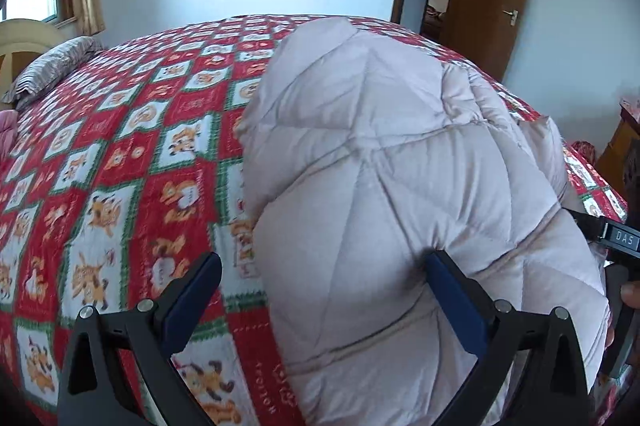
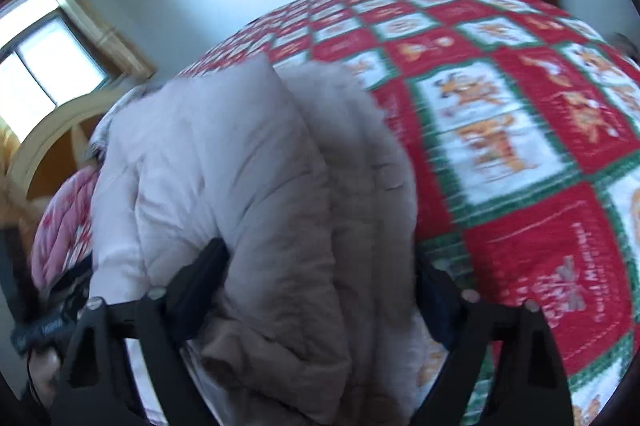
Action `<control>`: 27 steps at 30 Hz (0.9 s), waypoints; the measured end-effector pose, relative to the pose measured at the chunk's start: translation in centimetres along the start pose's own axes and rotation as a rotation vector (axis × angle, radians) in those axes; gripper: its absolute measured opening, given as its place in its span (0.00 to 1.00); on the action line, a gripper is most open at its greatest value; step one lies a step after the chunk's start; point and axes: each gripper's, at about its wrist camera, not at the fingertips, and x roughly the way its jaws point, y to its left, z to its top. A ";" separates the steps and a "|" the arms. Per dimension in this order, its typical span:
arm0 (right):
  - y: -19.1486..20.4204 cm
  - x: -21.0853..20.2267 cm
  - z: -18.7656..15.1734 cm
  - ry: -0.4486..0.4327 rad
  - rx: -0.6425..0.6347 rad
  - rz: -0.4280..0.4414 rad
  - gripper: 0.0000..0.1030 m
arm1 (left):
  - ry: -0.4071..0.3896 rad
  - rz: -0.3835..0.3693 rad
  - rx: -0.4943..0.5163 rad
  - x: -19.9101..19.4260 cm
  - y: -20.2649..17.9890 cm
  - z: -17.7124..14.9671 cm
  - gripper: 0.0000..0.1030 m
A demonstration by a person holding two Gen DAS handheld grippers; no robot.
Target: Fold large clothes
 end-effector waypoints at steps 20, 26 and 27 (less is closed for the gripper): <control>-0.1 2.1 0.0 0.012 0.056 0.164 0.53 | -0.023 -0.133 0.033 1.0 -2.4 0.9 0.80; 0.6 -0.5 -0.8 -0.061 0.064 0.215 0.34 | -0.104 -0.104 0.086 -2.9 -2.0 1.1 0.41; 0.9 -0.9 -0.9 -0.069 0.064 0.228 0.33 | -0.122 -0.086 0.106 -4.1 -2.1 1.1 0.39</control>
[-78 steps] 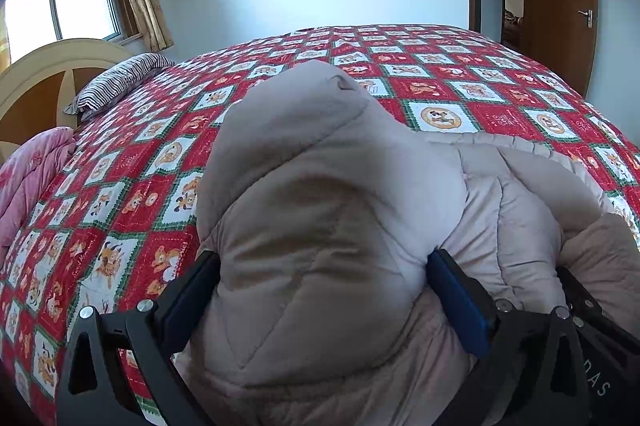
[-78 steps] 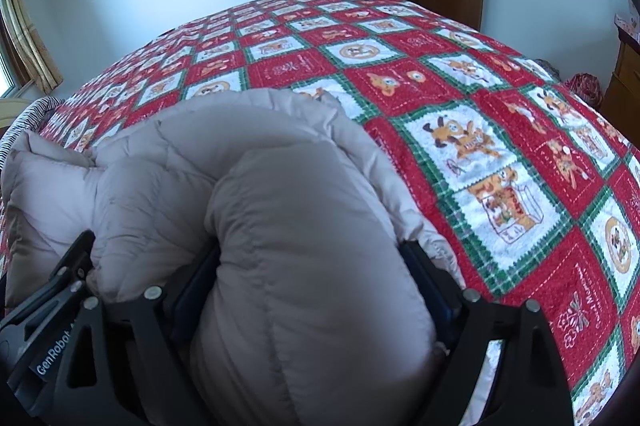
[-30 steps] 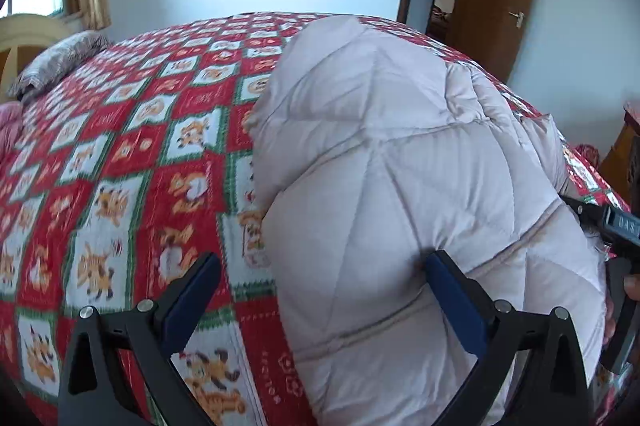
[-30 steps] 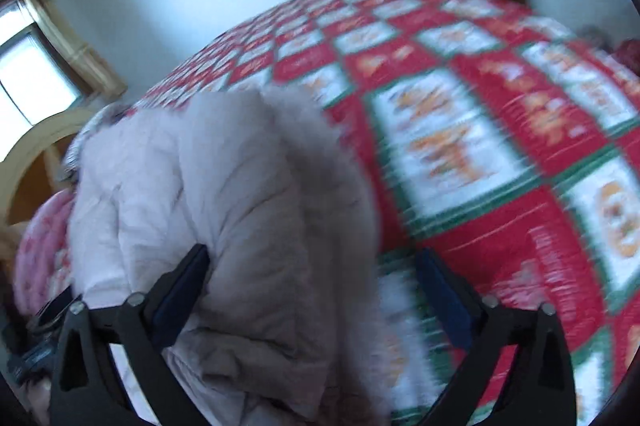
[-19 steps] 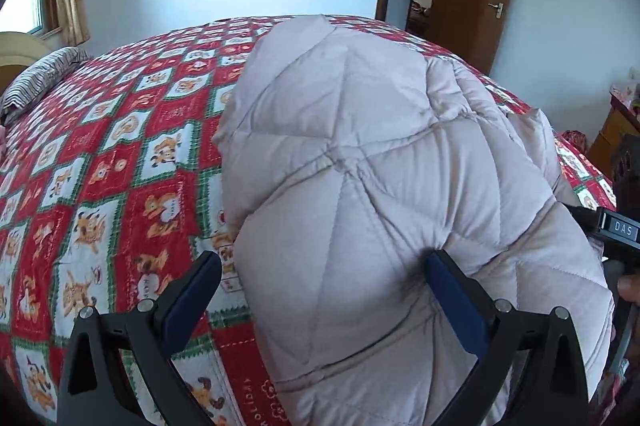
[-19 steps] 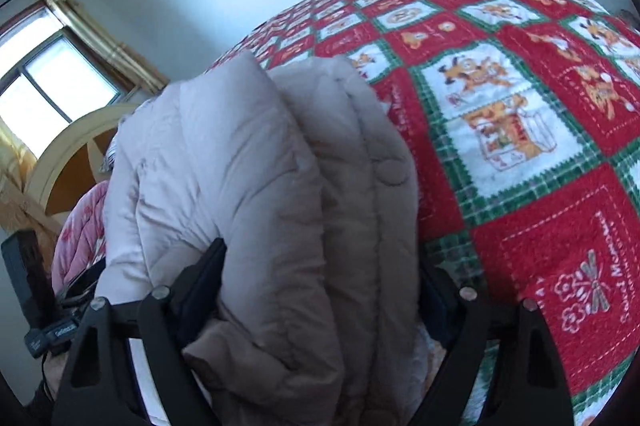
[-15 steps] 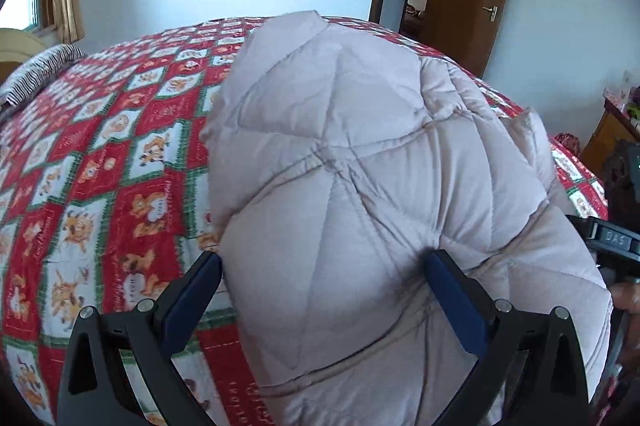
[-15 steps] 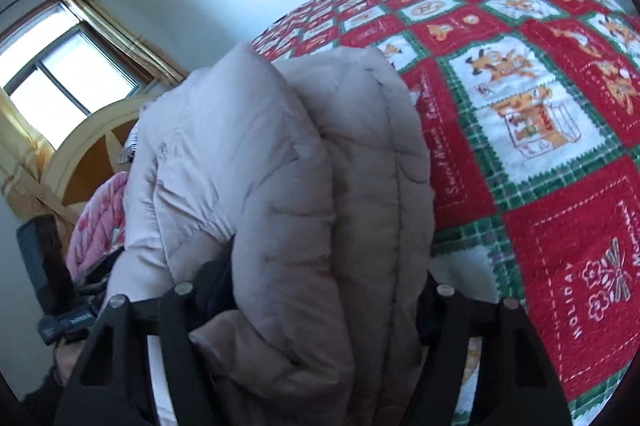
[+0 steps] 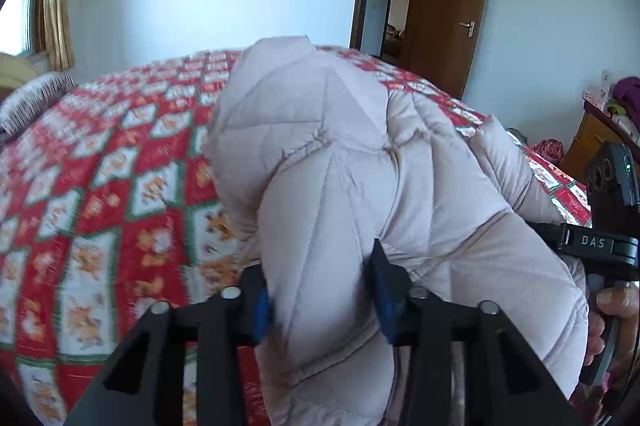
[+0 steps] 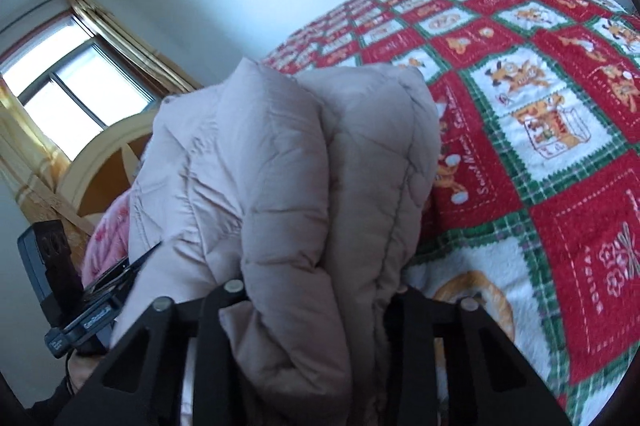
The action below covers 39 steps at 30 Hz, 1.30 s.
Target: Fold large clothes
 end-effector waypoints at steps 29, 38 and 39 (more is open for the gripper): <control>18.7 2.3 -1.3 0.008 -0.247 0.239 0.26 | -0.180 0.187 -0.070 -17.9 11.6 0.1 0.26; 23.5 5.3 -2.6 0.066 -0.313 0.291 0.25 | -0.191 0.268 -0.106 -21.2 15.8 -1.6 0.25; 24.0 5.6 -2.8 0.072 -0.319 0.294 0.25 | -0.191 0.276 -0.109 -21.4 16.0 -1.8 0.25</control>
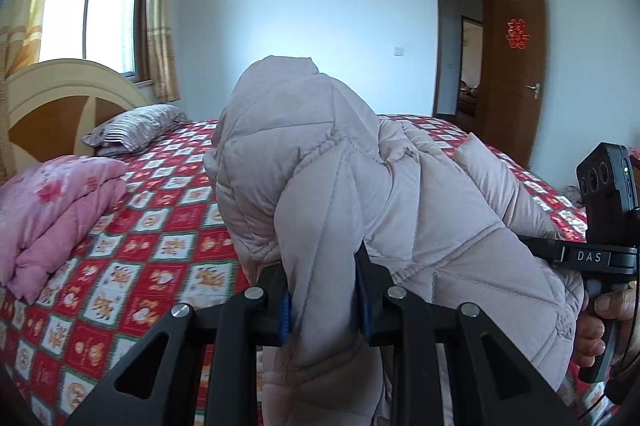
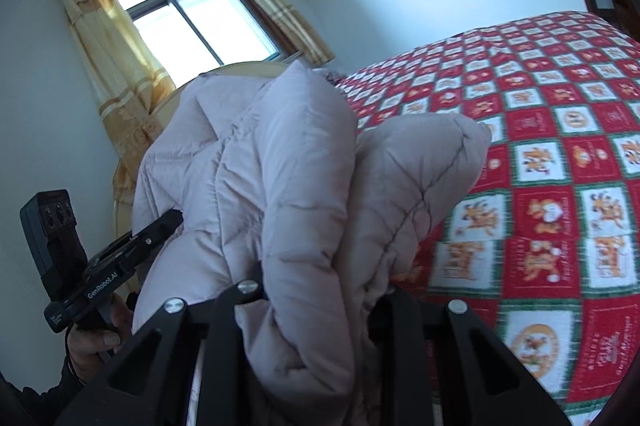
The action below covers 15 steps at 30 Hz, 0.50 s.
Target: Fold large clothes
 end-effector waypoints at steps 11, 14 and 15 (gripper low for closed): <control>2.7 5.1 -0.7 0.091 -0.042 0.025 0.25 | 0.050 0.064 -0.076 0.9 5.2 -3.0 0.25; 3.2 5.8 -0.6 0.107 -0.046 0.026 0.25 | 0.058 0.070 -0.089 1.2 6.0 -3.5 0.25; 3.3 6.1 -0.7 0.111 -0.046 0.025 0.25 | 0.059 0.071 -0.092 1.3 6.1 -3.7 0.25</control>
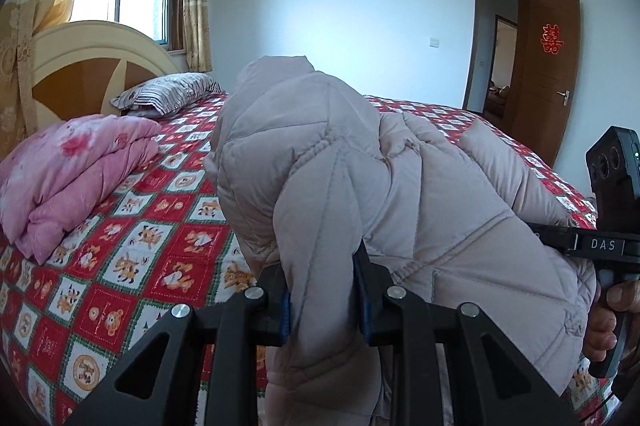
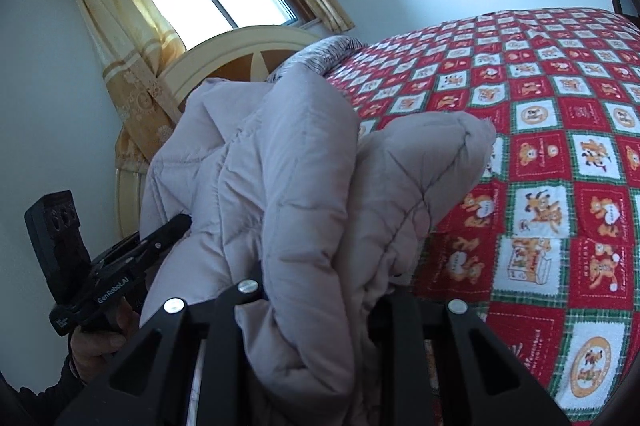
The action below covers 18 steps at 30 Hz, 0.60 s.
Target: Fold large clothes
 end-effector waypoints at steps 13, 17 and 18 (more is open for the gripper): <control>1.1 2.6 -0.1 0.046 -0.016 -0.013 0.25 | 0.032 0.037 -0.005 1.5 2.1 -1.9 0.25; 1.0 3.7 -0.3 0.064 -0.015 -0.020 0.25 | 0.049 0.057 0.002 2.4 2.8 -2.7 0.25; 0.9 4.1 -0.4 0.069 -0.011 -0.022 0.25 | 0.052 0.062 0.001 2.7 3.0 -2.9 0.25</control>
